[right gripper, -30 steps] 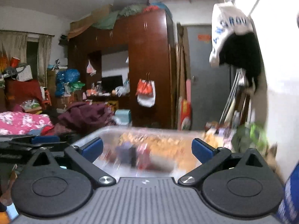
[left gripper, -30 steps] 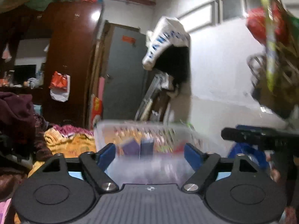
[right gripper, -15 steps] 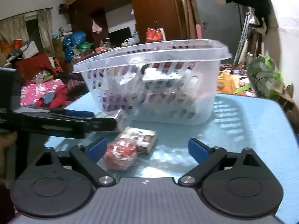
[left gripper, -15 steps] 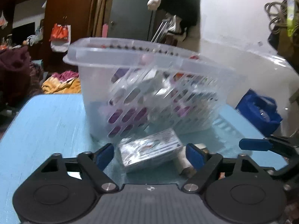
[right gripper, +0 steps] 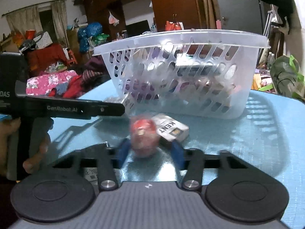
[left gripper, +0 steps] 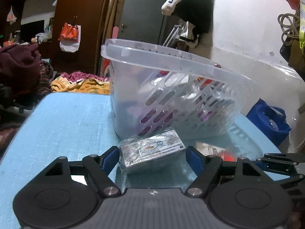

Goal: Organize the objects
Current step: 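Grasp a blue-printed wrapped package with the left tool while the right grasps a red wrapped ball, then lift both items over the white basket and open both tools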

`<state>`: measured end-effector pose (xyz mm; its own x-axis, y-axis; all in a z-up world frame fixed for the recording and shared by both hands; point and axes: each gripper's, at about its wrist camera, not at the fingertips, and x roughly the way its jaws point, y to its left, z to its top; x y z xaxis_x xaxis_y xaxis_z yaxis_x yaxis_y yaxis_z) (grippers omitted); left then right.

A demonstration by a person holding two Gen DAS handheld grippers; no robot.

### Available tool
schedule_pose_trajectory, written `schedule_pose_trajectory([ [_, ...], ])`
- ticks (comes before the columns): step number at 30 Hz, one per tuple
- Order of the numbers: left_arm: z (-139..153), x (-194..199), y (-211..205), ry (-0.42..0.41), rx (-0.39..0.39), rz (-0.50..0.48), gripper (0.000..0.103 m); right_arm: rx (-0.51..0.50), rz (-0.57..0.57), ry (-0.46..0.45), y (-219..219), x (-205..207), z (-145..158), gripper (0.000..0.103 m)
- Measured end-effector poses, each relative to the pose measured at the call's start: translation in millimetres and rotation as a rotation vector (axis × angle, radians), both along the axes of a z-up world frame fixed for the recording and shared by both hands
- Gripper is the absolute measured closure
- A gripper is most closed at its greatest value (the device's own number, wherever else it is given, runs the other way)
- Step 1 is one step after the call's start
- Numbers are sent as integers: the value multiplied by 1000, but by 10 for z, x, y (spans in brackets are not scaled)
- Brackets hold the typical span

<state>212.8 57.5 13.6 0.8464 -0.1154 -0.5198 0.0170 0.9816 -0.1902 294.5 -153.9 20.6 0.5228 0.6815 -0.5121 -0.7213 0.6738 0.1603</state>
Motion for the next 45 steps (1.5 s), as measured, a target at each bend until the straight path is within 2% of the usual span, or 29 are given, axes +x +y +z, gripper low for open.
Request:
schedule_pose_trajectory([
  [1, 1, 4, -5, -3, 5, -1, 24, 12, -1, -4, -29, -8, 2, 68],
  [6, -13, 15, 8, -8, 0, -2, 24, 109, -12, 3, -203, -2, 8, 68],
  [11, -33, 0, 119, -39, -103, -61, 25, 189, -18, -5, -321, -24, 7, 68],
  [15, -31, -46, 180, -78, -145, -77, 24, 233, -45, -27, -409, -42, 27, 68],
  [23, -18, -101, 177, -134, -154, -94, 24, 251, -82, -60, -452, -39, 35, 68],
  [38, -4, -127, 218, -155, -164, -88, 24, 267, -100, -78, -466, -56, 23, 68],
  [45, -10, -184, 209, -182, -163, -86, 25, 298, -102, -116, -514, -127, 33, 68],
])
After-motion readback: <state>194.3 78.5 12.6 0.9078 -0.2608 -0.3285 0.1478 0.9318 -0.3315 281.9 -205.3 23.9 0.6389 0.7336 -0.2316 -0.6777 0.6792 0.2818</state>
